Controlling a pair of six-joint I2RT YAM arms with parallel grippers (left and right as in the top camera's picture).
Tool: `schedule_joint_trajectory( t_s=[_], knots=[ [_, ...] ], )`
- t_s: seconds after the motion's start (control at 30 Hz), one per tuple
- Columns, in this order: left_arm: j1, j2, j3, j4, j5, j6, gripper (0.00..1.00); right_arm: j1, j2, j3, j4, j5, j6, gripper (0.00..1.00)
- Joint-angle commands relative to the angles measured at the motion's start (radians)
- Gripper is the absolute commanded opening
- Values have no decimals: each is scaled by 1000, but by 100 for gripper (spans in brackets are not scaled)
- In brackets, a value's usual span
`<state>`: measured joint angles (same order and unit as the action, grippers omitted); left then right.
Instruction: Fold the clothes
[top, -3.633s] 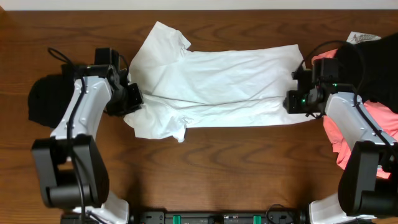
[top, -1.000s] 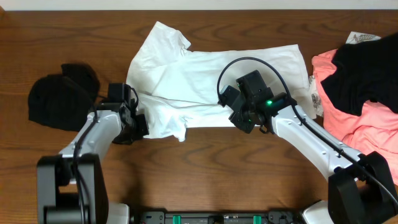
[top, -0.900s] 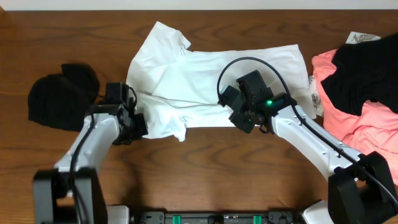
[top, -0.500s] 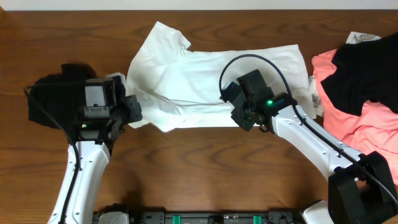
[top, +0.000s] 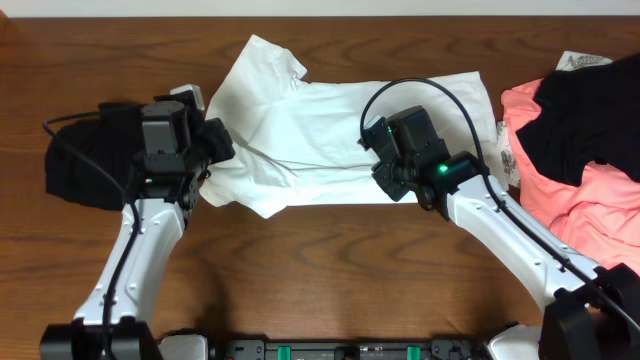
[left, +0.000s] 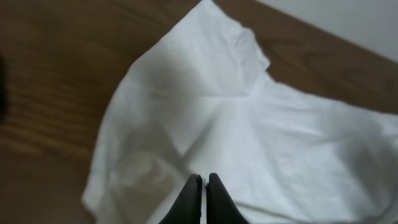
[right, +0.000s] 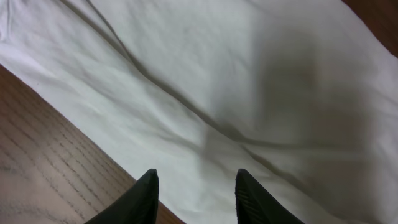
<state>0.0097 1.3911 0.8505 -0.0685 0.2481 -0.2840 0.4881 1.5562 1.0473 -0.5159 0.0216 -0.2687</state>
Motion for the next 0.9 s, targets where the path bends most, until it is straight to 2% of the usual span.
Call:
schedule_joint_trajectory(
  t_s=[0.0,0.23,0.33,0.57,0.87],
  knots=[
    [-3,21,16,-29,53,-51,6,-5,-14,0,-10,16,30,39],
    [0,2,16,-216,27,86,7,-5,-14,0,-14,16,30,41],
    [0,-15,16,-237,27,116,29,-5,-14,0,-18,16,30,41],
    [0,-57,16,-285,-101,144,45,-5,-14,0,-50,16,30,41],
    [0,-29,16,-377,-142,145,46,-5,-14,0,-49,16,30,42]
  ],
)
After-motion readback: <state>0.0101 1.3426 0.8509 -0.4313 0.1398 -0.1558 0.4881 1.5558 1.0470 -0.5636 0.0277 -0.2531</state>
